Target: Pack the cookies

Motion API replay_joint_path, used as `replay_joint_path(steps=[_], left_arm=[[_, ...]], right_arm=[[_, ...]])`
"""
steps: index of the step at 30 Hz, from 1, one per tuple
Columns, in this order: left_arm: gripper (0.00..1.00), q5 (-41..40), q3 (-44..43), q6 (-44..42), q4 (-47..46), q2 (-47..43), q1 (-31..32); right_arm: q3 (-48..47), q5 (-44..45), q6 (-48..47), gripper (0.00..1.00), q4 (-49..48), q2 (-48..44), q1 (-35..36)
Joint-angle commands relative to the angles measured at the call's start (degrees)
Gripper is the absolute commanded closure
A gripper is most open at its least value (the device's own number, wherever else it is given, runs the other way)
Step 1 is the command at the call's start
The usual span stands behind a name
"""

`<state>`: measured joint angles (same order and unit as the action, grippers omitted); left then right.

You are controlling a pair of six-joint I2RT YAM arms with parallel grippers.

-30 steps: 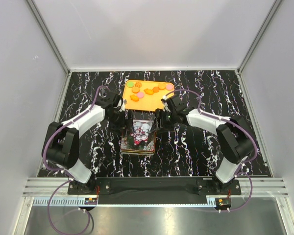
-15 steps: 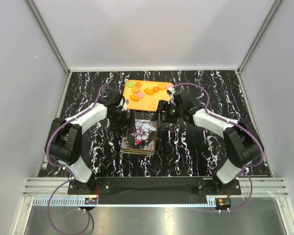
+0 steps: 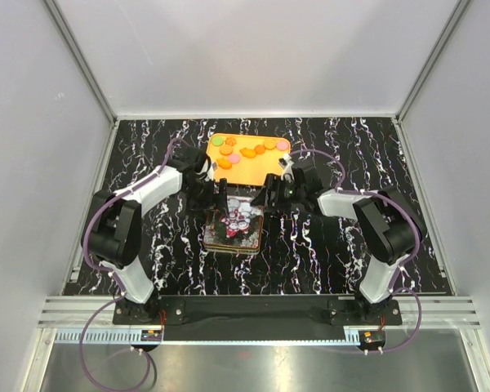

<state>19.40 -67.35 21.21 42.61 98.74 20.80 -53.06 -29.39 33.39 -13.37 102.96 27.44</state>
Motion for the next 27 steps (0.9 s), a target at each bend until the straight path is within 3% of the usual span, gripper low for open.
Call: replay_joint_path(steps=[1, 10, 19, 27], left_arm=[[0.11, -3.7, -2.2, -1.0, -0.3, 2.0, 0.0], [0.11, -3.2, -3.0, -1.1, -0.6, 2.9, 0.0], [0.11, -2.9, -3.0, -1.6, -0.4, 2.7, 0.0], [0.11, -3.0, -3.3, -1.8, -0.2, 2.9, 0.0]], right_arm=[[3.7, -0.9, 1.9, 0.22, -6.4, -0.8, 0.8], [12.2, 2.3, 5.3, 0.27, -11.8, -3.5, 3.1], [6.5, 7.7, 1.3, 0.19, -5.4, -5.2, 3.0], [2.3, 6.4, 0.8, 0.18, -10.3, -1.2, 2.9]])
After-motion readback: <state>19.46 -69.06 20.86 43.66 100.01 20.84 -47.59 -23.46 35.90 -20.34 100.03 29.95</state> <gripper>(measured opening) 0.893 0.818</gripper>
